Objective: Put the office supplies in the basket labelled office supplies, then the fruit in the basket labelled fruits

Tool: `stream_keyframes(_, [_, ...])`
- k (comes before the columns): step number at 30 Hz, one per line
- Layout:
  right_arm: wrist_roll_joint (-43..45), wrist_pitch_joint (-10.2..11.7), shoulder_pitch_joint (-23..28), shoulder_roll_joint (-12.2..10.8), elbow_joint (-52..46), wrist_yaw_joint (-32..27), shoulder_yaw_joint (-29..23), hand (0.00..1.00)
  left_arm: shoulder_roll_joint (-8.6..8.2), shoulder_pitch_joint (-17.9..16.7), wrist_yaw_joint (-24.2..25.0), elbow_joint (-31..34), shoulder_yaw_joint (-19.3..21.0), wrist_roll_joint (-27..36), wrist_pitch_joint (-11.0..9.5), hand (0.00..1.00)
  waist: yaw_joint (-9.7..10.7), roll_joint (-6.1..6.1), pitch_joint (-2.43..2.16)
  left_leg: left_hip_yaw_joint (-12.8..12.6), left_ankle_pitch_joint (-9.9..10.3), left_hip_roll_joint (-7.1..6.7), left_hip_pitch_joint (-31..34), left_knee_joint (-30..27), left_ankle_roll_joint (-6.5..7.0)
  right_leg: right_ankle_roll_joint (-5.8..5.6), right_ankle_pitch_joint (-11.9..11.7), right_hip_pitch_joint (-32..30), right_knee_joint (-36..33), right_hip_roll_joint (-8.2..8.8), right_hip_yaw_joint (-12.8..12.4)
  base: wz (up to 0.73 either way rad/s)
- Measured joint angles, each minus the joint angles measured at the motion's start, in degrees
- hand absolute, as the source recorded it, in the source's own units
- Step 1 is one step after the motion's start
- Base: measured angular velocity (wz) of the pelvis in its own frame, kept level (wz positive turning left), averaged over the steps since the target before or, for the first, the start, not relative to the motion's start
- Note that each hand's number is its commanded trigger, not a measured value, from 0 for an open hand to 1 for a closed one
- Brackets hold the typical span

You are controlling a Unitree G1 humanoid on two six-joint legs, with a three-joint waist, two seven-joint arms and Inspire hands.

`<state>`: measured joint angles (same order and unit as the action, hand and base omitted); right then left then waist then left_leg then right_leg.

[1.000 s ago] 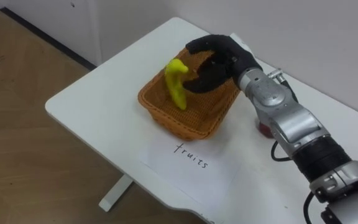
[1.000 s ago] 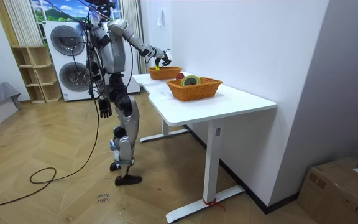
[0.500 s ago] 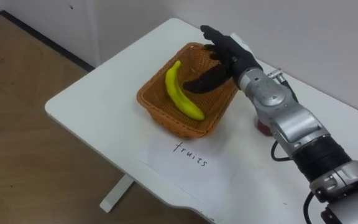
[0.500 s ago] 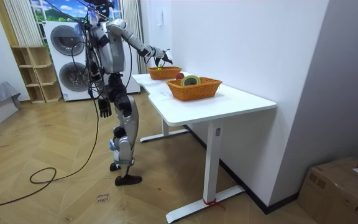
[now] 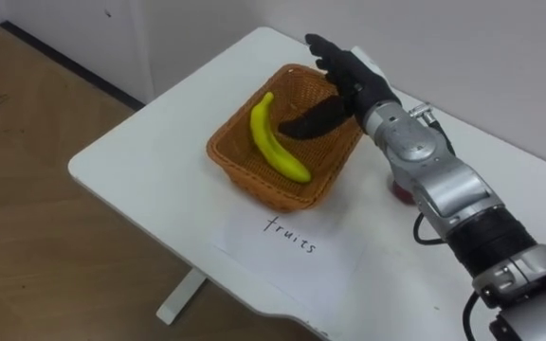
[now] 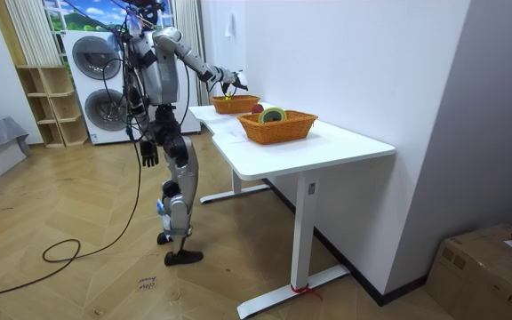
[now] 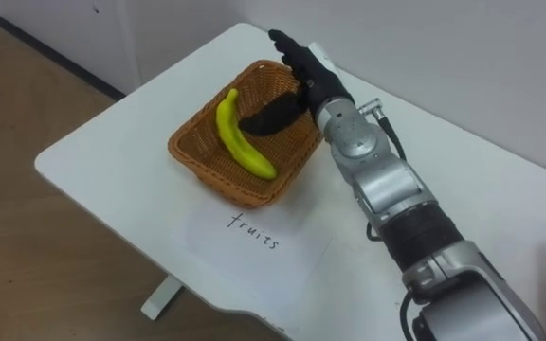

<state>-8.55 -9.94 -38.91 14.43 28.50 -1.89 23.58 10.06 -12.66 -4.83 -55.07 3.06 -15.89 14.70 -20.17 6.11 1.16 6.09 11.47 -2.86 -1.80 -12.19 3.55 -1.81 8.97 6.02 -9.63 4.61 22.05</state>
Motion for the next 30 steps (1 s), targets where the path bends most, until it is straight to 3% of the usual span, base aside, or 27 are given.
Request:
stream_keyframes(8, [-0.03,0.4,0.0,-0.02,-0.01,-0.11,-0.8,0.0,0.0,0.3,0.02,-0.04,-1.52,0.05,-0.03,0.0,1.04,-0.23,-0.26,-0.52,0.0,-0.01,-0.12,0.0,0.0,0.0,0.0,-0.04,-0.06,-0.06,-0.43,-0.02])
stream_keyframes(10, [-0.02,0.58,0.0,-0.18,-0.07,-0.65,-1.28,0.0,-0.32,0.19,0.02,-0.12,-2.22,0.09,-0.12,0.0,1.17,-0.65,-0.3,-1.23,0.0,0.08,-0.54,0.3,0.01,0.01,-0.01,-0.05,-0.05,-0.37,-1.63,-0.17])
stream_keyframes(14, [-0.05,0.97,0.0,-1.35,-0.13,-1.75,-4.3,0.0,-0.61,0.09,0.01,-0.69,-2.21,0.19,-0.75,0.0,2.32,-1.37,-0.46,-1.24,-0.01,0.11,-0.81,0.39,0.02,0.02,-0.02,0.1,-0.05,-0.41,-1.67,-0.02])
stream_keyframes(19, [-0.52,2.91,1.97,-1.79,-3.35,-4.48,-6.74,0.0,-1.11,0.28,-0.01,-0.71,-2.23,0.2,-1.41,0.0,3.42,-2.54,-0.68,-1.43,-0.01,0.09,-1.17,0.39,0.03,0.02,-0.02,0.32,-0.03,-0.39,-2.1,0.0])
stream_keyframes(22, [-0.72,3.02,3.34,-1.89,-3.92,-4.89,-7.03,0.0,-1.48,-0.05,0.09,-0.71,-2.23,0.15,-2.02,0.0,4.15,-3.26,-0.7,-1.42,-0.01,0.09,-1.8,0.53,0.03,0.02,-0.01,0.75,-0.06,-0.4,-2.36,0.0])
stream_keyframes(30, [-0.61,3.02,4.36,-1.9,-4.5,-5.3,-8.0,0.0,-2.1,-0.37,0.85,-0.7,-2.24,0.06,-2.57,0.0,6.02,-3.47,-0.64,-1.49,0.0,0.1,-1.81,0.47,0.04,0.04,-0.01,0.85,-0.11,-0.53,-3.22,-0.01])
